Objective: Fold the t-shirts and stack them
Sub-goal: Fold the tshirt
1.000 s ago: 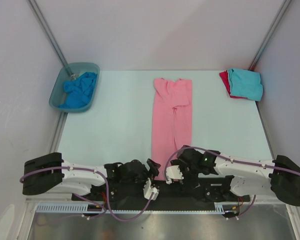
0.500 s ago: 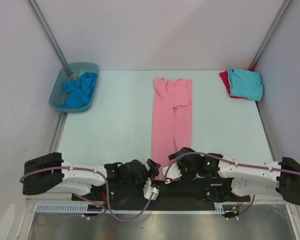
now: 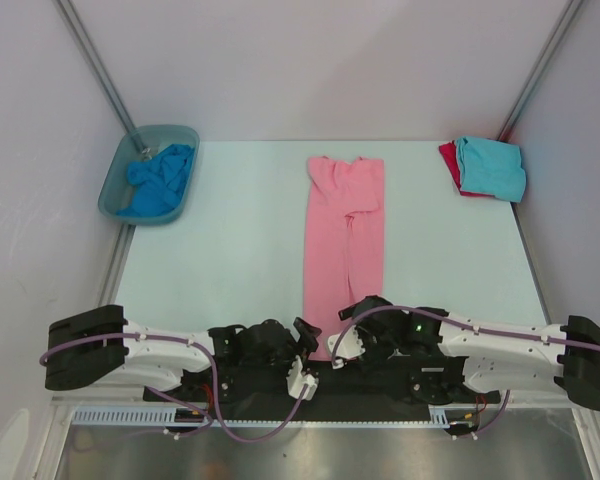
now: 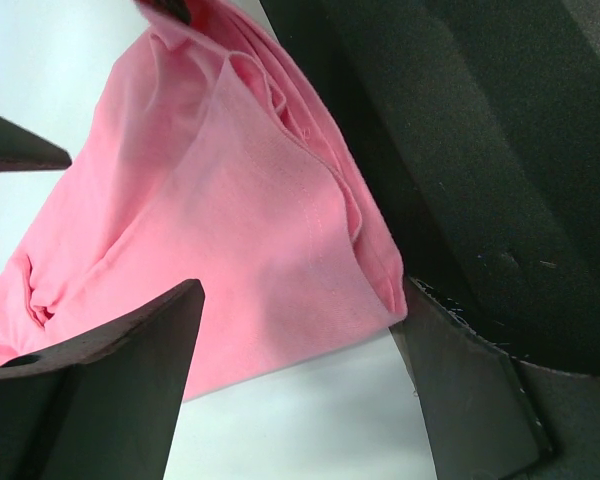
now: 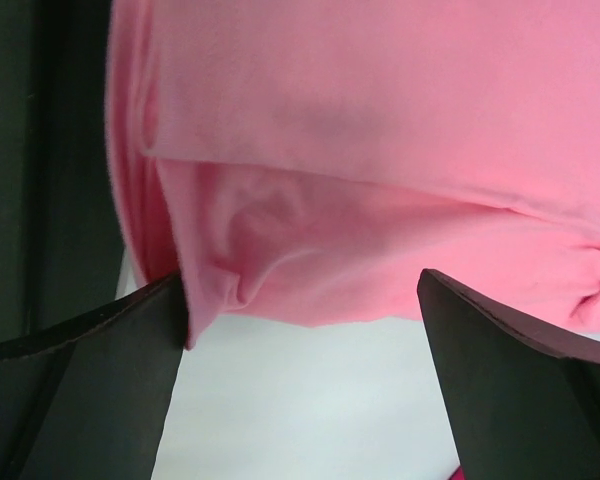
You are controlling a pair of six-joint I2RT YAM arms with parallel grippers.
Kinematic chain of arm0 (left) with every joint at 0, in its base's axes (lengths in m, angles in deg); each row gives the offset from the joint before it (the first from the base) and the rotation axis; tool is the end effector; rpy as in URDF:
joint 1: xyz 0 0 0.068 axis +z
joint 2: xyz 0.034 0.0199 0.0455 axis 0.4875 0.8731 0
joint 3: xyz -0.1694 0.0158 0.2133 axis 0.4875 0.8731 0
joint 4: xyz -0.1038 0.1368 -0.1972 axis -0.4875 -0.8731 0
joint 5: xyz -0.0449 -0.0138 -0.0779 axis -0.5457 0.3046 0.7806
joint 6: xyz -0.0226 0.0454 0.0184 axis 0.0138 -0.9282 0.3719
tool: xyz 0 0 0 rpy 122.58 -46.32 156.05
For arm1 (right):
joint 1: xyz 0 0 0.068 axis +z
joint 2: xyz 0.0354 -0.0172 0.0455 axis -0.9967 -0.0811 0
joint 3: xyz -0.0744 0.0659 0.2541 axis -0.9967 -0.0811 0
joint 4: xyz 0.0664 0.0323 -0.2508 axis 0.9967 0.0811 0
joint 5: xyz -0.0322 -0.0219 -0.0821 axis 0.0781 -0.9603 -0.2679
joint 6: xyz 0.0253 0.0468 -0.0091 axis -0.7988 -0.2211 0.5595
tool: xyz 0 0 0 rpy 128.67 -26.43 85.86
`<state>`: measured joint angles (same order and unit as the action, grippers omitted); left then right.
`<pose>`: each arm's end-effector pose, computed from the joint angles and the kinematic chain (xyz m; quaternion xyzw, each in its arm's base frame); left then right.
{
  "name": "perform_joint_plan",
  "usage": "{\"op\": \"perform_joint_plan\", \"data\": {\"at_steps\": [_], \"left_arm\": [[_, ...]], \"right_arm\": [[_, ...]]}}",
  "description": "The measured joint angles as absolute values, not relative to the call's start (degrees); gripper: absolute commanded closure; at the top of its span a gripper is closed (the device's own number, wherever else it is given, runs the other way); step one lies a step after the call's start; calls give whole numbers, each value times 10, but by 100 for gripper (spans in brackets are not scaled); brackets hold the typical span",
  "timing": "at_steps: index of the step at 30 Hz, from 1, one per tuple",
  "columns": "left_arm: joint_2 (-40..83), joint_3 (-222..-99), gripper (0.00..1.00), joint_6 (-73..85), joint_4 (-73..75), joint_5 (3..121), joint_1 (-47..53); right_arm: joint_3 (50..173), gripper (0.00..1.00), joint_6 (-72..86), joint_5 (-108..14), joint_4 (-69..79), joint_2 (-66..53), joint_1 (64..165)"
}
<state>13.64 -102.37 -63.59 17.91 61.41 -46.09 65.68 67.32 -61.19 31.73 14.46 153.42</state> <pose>0.0468 -0.1972 0.1336 0.8225 0.3244 -0.1319 0.4481 0.0744 0.1737 0.1804 -0.8285 0.4803 -0.0202 0.2872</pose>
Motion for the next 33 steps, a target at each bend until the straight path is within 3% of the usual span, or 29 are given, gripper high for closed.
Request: {"op": "perform_joint_plan", "data": {"at_steps": [17,33], "left_arm": [[144,-1026,15,-636,180,614,-461],[144,-1027,16,-636,182,617,-461]], "right_arm": [[731,0,655,-511,443,143,1534],[682,0,648,-490,456,146,1534]]}}
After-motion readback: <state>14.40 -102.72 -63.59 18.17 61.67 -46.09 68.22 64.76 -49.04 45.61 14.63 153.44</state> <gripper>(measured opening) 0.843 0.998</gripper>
